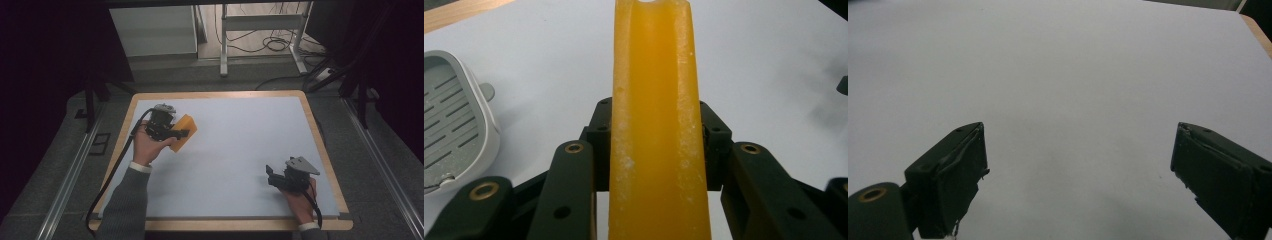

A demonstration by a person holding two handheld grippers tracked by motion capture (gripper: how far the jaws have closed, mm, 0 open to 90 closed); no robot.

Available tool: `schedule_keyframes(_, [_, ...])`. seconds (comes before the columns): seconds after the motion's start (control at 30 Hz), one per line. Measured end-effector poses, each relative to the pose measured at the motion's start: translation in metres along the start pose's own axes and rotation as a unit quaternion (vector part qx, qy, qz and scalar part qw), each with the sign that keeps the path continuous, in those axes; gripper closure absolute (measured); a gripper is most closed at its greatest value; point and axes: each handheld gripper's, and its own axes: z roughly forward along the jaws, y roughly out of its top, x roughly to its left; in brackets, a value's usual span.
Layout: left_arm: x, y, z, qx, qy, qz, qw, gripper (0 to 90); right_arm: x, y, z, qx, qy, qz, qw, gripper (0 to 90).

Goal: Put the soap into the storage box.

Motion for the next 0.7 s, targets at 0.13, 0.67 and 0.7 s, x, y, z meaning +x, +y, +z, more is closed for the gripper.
schedule_keyframes(0.13, [0.003,0.001,-0.001,0.0,0.001,-0.004,1.0,61.0,0.0,0.0,0.0,0.0,0.0,0.0,1.0,7.9])
schedule_keyframes(0.67, [0.017,0.006,-0.001,-0.001,0.009,-0.026,0.9996,61.0,0.0,0.0,0.0,0.0,-0.001,0.0,1.0,7.9])
schedule_keyframes(0.7, [0.018,0.006,-0.001,-0.001,0.009,-0.026,0.9996,61.0,0.0,0.0,0.0,0.0,-0.001,0.0,1.0,7.9])
